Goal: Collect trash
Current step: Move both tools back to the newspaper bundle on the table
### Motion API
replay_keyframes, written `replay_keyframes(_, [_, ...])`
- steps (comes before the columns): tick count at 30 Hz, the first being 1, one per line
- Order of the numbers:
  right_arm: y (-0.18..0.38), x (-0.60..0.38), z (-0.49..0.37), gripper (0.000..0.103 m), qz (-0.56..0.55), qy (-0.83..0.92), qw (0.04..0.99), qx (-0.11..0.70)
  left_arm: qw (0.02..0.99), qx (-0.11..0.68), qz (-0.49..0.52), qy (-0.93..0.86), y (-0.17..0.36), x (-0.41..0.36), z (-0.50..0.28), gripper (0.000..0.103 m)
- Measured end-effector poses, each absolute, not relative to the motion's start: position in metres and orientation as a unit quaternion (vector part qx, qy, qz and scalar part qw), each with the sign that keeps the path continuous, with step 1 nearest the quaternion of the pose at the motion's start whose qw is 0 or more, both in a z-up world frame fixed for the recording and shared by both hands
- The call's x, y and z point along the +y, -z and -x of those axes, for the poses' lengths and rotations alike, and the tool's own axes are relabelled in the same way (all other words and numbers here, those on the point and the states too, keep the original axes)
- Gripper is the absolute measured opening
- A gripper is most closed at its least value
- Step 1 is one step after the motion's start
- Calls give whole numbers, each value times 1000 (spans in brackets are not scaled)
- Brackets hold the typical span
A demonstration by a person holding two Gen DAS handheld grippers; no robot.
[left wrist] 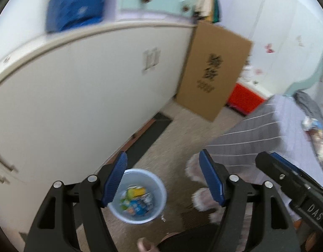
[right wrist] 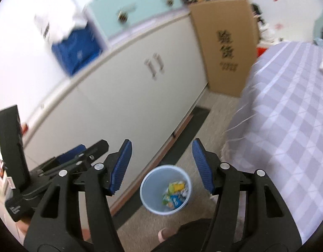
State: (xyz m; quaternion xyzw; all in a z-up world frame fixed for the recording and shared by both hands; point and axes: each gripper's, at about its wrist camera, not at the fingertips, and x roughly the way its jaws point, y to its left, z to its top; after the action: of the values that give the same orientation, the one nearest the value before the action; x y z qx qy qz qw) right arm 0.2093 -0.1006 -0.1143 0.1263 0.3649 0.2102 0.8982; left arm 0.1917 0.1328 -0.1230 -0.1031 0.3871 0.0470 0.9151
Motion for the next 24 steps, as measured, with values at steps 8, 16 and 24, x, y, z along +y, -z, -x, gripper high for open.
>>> replay_keyframes(8, [74, -241, -183, 61, -177, -107, 931, 301, 929, 360, 49, 72, 81, -4, -213, 70])
replay_keyframes(16, [81, -371, -164, 61, -234, 2, 930, 282, 894, 389, 21, 224, 83, -144, -235, 70])
replay_keyframes(24, [103, -457, -167, 61, -284, 78, 912, 287, 874, 409, -4, 263, 97, -233, -262, 69])
